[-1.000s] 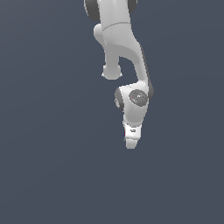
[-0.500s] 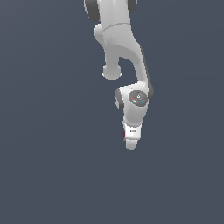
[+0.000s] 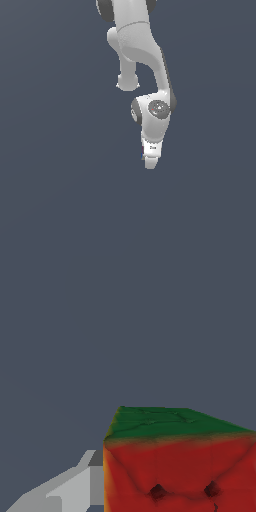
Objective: Pick up the object and move it to a goal position.
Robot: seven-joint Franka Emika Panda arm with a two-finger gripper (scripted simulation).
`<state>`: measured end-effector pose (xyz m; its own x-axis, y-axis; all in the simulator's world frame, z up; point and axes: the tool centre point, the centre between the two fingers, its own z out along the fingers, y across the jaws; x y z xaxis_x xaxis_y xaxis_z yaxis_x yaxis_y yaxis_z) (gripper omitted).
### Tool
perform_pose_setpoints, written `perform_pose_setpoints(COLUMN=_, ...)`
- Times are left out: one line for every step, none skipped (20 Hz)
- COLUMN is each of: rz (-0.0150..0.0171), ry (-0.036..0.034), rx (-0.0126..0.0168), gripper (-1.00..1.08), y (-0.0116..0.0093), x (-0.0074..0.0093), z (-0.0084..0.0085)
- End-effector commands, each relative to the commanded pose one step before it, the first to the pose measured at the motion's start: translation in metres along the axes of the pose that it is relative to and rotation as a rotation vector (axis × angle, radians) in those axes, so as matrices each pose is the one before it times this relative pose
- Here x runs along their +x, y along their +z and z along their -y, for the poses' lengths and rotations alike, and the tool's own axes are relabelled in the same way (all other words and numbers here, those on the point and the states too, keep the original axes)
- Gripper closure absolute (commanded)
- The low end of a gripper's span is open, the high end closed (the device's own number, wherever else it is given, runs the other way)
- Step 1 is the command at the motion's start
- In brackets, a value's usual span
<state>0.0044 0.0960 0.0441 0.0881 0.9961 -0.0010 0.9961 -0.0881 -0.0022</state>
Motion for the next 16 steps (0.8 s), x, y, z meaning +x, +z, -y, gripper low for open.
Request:
perform_pose_setpoints(rz=0.0001, ry=-0.00044, rx=-0.00303, gripper=1.08, y=-0.01085, x=0.00105, z=0.00097)
perform_pose_setpoints(rz=0.0, ry=0.0, rx=0.0, gripper=1.08, y=-0.00503, x=0.00031, z=0.00101)
perform_pose_setpoints(rz=0.0, ry=0.0, rx=0.0, gripper=1.08, y=-0.00558, x=0.00035, z=0.00112)
perform_pose_setpoints(rz=0.00041, ry=-0.00026, rx=0.00003, gripper=1.08, y=-0.00607, x=0.00057, z=0.00126)
perform_pose_setpoints(rz=0.0, ry=0.0, rx=0.0, gripper=1.08, y=-0.00674, x=0.00042, z=0.00134)
perform_pose_setpoints(rz=0.00057, ry=-0.00038, rx=0.00006, gripper=1.08, y=-0.0072, x=0.00074, z=0.00151)
perform_pose_setpoints(rz=0.0, ry=0.0, rx=0.0, gripper=1.08, y=-0.00794, x=0.00051, z=0.00157)
perform_pose_setpoints(rz=0.00038, ry=-0.0003, rx=0.00007, gripper=1.08, y=-0.00846, x=0.00077, z=0.00173)
perform_pose_setpoints(rz=0.0, ry=0.0, rx=0.0, gripper=1.08, y=-0.00919, x=0.00061, z=0.00181)
perform_pose_setpoints(rz=0.00048, ry=-0.00048, rx=0.00015, gripper=1.08, y=-0.00962, x=0.001, z=0.00198)
perform_pose_setpoints(rz=0.0, ry=0.0, rx=0.0, gripper=1.08, y=-0.01034, x=0.00072, z=0.00202)
perform_pose_setpoints(rz=0.0, ry=0.0, rx=0.0, gripper=1.08, y=-0.01084, x=0.00077, z=0.00211)
perform_pose_setpoints(rz=0.00022, ry=-0.0006, rx=0.00025, gripper=1.08, y=-0.01113, x=0.00121, z=0.00225)
perform_pose_setpoints(rz=0.0, ry=0.0, rx=0.0, gripper=1.08, y=-0.01173, x=0.00088, z=0.00226)
perform_pose_setpoints(rz=0.0, ry=0.0, rx=0.0, gripper=1.08, y=-0.01199, x=0.00092, z=0.0023)
perform_pose_setpoints(rz=-0.00015, ry=-0.00042, rx=0.0002, gripper=1.08, y=-0.01215, x=0.00119, z=0.00237)
